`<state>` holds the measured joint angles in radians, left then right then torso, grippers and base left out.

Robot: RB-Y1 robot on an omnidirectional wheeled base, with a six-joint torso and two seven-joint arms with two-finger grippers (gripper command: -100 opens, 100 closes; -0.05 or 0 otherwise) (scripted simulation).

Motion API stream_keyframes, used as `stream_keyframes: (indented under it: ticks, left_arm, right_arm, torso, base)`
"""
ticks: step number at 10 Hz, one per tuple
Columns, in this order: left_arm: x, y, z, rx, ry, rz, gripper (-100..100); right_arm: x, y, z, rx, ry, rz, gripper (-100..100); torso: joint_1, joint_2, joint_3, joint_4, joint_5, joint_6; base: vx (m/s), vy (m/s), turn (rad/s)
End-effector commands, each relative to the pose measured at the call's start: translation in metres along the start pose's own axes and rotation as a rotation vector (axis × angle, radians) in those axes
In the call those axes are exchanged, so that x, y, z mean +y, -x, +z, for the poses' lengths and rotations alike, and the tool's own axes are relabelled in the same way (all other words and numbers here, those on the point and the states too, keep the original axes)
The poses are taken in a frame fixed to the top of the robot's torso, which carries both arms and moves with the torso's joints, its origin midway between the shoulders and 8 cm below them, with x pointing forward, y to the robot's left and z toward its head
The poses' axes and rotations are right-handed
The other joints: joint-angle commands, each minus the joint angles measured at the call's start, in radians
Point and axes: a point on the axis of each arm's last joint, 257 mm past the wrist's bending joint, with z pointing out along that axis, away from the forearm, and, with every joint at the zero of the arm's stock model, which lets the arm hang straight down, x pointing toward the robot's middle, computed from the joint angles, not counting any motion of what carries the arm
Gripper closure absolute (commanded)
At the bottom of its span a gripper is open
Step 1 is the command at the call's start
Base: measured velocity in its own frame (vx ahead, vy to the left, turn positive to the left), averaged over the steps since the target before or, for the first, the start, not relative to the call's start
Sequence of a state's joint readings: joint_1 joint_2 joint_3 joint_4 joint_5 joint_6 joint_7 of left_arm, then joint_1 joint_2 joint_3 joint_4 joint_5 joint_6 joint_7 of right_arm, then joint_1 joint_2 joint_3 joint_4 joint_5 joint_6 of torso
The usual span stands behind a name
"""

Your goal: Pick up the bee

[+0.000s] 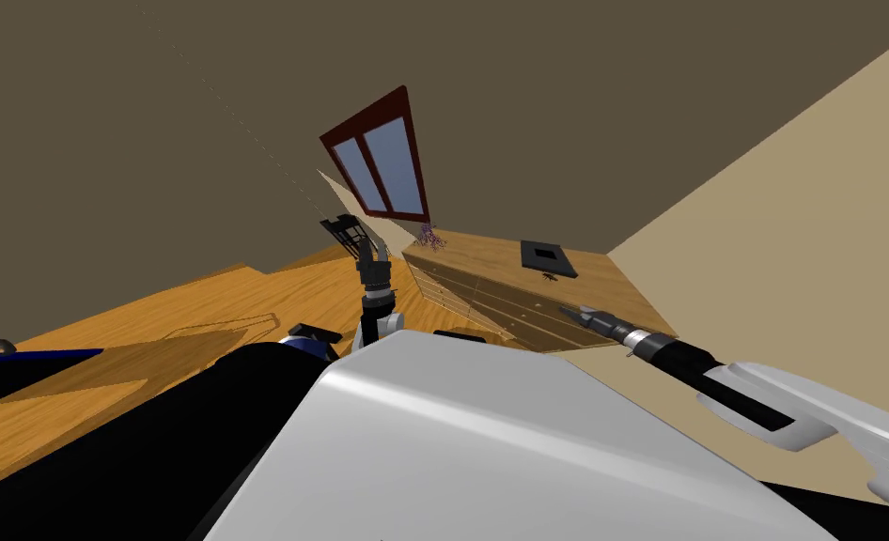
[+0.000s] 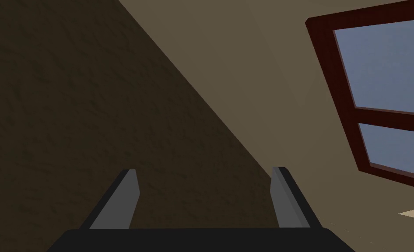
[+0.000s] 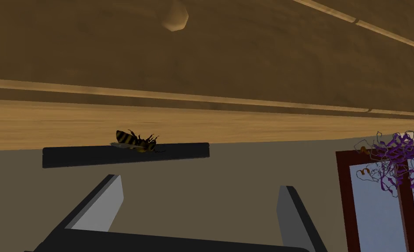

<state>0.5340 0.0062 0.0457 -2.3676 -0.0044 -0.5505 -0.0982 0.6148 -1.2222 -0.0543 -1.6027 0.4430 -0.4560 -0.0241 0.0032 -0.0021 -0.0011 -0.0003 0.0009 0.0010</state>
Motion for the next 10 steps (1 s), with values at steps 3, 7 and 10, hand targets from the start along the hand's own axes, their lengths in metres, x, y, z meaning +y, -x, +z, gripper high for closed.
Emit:
stream_keyframes:
  ticks: [3, 7, 10]
  left_arm:
    - [0.0, 0.0, 0.0, 0.0, 0.0, 0.0, 0]
    - [0.0, 0.0, 0.0, 0.0, 0.0, 0.0, 0]
    - [0.0, 0.0, 0.0, 0.0, 0.0, 0.0, 0]
  right_arm:
    - [-0.051, -0.016, -0.018, 0.115, -0.085, -0.124, -100]
    - [-0.089, -0.027, -0.037, 0.18, -0.159, -0.17, -100]
    - [-0.132, -0.036, -0.063, 0.278, -0.236, -0.265, -100]
  torso:
    - [0.0, 0.0, 0.0, 0.0, 0.0, 0.0]
    - [0.002, -0.002, -0.001, 0.0, 0.0, 0.0]
    - [0.0, -0.001, -0.001, 0.0, 0.0, 0.0]
  base:
    - [0.034, 0.074, 0.145]
    - [0.043, 0.068, 0.077]
    - [0.051, 0.059, 0.129]
